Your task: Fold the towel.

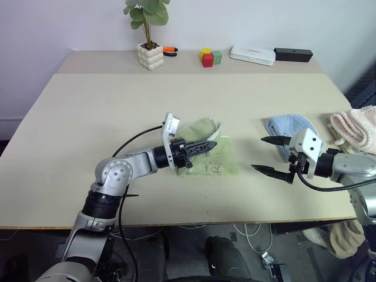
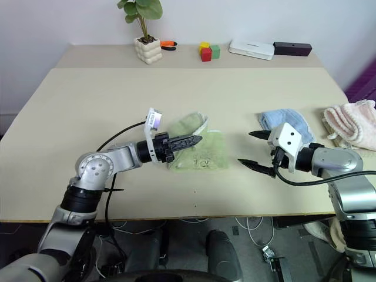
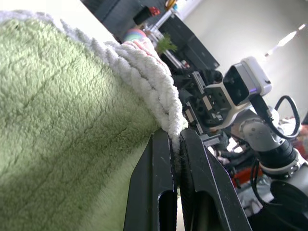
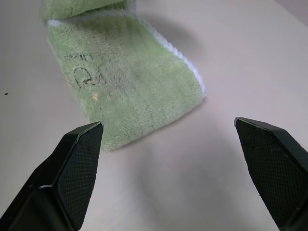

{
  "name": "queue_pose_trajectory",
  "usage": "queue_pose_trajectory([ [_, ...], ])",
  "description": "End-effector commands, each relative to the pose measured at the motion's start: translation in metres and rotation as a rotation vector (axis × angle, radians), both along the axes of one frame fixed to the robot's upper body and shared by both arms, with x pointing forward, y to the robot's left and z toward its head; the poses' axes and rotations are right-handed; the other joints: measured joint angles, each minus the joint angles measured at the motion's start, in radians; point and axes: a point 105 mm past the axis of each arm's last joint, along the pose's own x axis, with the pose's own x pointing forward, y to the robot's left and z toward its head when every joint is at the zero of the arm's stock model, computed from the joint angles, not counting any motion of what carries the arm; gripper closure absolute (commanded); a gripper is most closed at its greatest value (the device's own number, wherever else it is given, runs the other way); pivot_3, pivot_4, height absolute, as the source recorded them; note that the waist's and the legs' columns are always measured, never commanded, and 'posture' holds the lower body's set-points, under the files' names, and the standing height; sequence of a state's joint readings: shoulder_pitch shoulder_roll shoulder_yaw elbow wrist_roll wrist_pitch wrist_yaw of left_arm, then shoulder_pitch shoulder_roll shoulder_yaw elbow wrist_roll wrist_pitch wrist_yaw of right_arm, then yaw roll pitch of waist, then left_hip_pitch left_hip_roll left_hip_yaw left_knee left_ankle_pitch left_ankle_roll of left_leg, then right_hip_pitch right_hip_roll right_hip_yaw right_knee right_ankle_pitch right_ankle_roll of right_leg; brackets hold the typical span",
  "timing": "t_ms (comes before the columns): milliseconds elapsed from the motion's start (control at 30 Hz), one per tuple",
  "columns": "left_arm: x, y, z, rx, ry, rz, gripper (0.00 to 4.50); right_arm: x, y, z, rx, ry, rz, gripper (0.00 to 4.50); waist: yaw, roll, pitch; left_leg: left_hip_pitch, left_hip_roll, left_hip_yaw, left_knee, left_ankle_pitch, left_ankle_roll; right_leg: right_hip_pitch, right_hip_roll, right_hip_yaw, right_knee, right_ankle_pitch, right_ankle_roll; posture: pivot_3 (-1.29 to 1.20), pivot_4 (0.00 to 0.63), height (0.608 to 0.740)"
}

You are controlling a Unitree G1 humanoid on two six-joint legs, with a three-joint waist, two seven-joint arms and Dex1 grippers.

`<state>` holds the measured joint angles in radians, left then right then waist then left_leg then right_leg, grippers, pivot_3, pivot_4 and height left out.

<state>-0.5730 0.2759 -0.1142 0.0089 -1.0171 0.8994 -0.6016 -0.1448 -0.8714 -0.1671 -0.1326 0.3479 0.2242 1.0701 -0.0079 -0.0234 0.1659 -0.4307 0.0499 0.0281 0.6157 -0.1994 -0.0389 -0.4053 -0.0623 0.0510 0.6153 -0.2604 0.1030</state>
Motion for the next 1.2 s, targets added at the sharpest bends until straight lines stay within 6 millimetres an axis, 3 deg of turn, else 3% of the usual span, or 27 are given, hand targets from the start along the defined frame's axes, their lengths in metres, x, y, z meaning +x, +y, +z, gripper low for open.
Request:
queue_pose_trajectory([
  [33, 0.005, -0.016, 0.006, -0.013, -0.041, -0.036, 4.48, -0.005, -0.006, 0.012, -0.024, -0.037, -0.005, 0.00, 0.001, 0.000, 0.000, 0.000, 0.000, 0.000, 0.000, 0.000, 0.000, 0.000, 0.000, 0.000, 0.000, 0.000, 0.000, 0.00, 0.150, 0.740],
  [267, 0.004, -0.042, -0.007, 0.023, -0.058, -0.096, 4.48, -0.008, -0.010, 0.015, -0.006, -0.043, -0.040, 0.00, -0.003, 0.000, 0.000, 0.000, 0.000, -0.001, 0.000, 0.000, 0.000, 0.000, 0.000, 0.000, 0.000, 0.000, 0.002, 0.00, 0.150, 0.740],
  [767, 0.004, -0.062, -0.033, 0.133, -0.095, -0.118, 4.48, -0.009, 0.001, 0.026, 0.085, -0.050, -0.038, 0.00, -0.001, 0.000, 0.000, 0.000, 0.000, -0.001, 0.000, 0.000, 0.000, 0.000, 0.000, 0.000, 0.000, 0.000, 0.003, 0.00, 0.150, 0.740],
  [867, -0.001, -0.068, -0.031, 0.110, -0.084, -0.153, 3.61, -0.009, 0.003, 0.026, 0.086, -0.053, -0.037, 0.00, -0.001, 0.000, 0.000, 0.000, 0.000, -0.001, 0.000, 0.000, 0.000, 0.000, 0.000, 0.000, 0.001, 0.000, 0.003, 0.00, 0.150, 0.740],
  [1100, 0.004, -0.067, -0.022, 0.074, -0.132, -0.110, 0.23, -0.006, 0.009, 0.031, 0.092, -0.069, -0.028, 0.00, -0.003, 0.000, 0.000, 0.000, 0.000, -0.002, 0.000, 0.000, 0.000, 0.000, 0.001, 0.000, 0.001, 0.000, 0.003, 0.00, 0.150, 0.740],
  [1200, -0.005, -0.063, -0.013, 0.039, -0.139, -0.163, 0.04, -0.002, 0.011, 0.032, 0.099, -0.077, -0.026, 0.00, -0.003, 0.000, 0.000, 0.000, 0.000, -0.002, 0.000, 0.000, 0.000, 0.000, 0.001, 0.000, 0.002, 0.000, 0.004, 0.00, 0.150, 0.740],
])
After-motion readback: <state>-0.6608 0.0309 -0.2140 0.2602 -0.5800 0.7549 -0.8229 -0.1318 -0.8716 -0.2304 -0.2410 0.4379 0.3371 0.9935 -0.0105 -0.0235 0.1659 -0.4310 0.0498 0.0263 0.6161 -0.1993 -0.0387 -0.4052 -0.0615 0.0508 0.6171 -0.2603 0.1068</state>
